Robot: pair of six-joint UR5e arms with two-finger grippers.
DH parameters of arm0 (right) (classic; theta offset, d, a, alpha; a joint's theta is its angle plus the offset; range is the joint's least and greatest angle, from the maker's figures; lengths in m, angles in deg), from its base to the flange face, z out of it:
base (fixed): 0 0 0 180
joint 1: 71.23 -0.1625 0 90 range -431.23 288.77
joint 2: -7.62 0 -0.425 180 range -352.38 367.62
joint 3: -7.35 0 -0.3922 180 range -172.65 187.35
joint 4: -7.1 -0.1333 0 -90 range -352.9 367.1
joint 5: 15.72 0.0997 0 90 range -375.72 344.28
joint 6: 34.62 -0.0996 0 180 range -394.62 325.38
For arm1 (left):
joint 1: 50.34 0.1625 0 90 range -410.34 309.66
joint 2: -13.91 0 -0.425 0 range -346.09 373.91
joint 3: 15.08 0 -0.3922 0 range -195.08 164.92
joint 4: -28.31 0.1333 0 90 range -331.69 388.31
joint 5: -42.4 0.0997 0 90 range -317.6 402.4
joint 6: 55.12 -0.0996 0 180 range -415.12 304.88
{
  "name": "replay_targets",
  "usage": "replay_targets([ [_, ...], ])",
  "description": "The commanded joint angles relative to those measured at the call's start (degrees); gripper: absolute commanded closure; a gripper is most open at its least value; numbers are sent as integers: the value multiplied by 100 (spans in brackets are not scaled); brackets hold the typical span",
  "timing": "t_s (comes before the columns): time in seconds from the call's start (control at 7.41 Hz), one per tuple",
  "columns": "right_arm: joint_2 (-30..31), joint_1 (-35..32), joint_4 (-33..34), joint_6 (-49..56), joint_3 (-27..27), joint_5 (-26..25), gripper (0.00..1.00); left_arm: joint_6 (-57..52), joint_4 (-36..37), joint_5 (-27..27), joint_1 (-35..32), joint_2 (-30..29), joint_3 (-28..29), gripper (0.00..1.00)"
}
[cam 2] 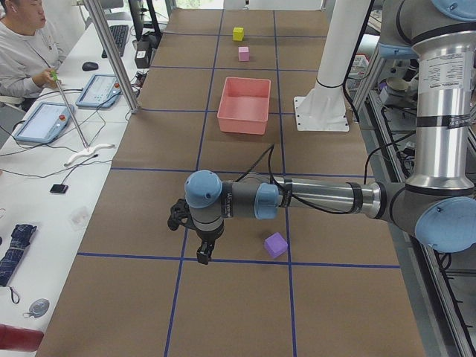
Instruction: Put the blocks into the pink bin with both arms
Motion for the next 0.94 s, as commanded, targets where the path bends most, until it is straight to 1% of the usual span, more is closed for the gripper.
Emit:
replay_targets([
  [0.0,-9,0,-9,-9,23,0,0,0,9,0,0,2,-58,0],
  [0.13,-17,0,-9,-10,23,0,0,-52,-34,0,0,2,-76,0],
  [0.4,-18,0,-9,17,102,0,0,-70,-35,53,0,-112,-295,0],
  [0.67,-18,0,-123,-54,111,9,0,-61,-122,1,17,-173,-305,0],
  [0.81,-9,0,-123,-45,111,18,0,8,-305,0,322,-391,-270,0],
])
